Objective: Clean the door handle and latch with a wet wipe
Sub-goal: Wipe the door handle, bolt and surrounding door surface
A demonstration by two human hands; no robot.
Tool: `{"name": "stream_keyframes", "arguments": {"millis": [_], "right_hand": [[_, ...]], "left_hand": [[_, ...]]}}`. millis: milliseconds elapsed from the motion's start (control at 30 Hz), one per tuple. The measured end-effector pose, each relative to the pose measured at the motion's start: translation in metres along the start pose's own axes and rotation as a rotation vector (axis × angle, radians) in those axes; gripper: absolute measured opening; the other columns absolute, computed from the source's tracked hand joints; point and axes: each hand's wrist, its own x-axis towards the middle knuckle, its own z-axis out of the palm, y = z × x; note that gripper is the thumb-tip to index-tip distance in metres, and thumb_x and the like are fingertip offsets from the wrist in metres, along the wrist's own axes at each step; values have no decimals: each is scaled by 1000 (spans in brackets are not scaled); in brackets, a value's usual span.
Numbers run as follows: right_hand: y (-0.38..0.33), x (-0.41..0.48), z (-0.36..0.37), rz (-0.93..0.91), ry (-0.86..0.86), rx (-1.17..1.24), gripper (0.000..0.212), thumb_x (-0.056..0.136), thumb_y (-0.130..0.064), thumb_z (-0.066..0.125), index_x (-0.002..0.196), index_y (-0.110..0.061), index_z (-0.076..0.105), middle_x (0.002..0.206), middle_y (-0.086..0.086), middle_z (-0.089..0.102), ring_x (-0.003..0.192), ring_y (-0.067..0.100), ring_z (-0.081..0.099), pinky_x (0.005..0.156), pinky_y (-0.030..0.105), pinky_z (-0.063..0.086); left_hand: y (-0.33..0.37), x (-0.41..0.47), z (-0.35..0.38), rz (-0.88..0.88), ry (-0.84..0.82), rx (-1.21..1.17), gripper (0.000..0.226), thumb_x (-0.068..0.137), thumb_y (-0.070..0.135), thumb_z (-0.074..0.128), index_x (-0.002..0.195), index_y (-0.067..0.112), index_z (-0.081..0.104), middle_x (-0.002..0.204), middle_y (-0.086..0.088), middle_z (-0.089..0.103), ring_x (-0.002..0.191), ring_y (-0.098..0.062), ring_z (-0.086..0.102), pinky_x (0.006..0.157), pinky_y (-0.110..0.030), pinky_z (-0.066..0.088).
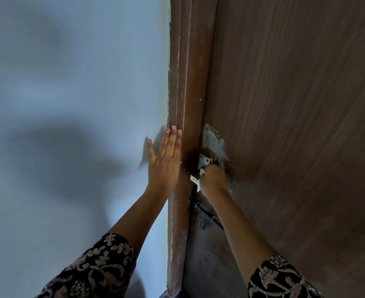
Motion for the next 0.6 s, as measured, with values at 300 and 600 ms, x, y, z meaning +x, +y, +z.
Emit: {"name": "stream_keyframes", "arguments": {"millis": [300, 600], "right_hand": [[5, -5, 1, -134, -132, -114, 31, 96, -11, 44, 126, -4, 46, 116, 18, 64, 106, 31, 62, 83, 38, 53], [27, -10, -20, -226, -236, -242, 25, 95, -6, 43, 115, -4, 57, 118, 16, 62, 108, 29, 59, 82, 31, 50]], "left_hand": [[2, 0, 2, -10, 7, -37, 87, 78, 16, 71, 149, 6, 21, 156, -11, 29, 146, -22, 22, 113, -56, -9], [5, 0, 1, -17, 12, -54, 85, 77, 14, 72, 148, 6, 26, 154, -11, 33, 144, -25, 30, 111, -60, 8]]}}
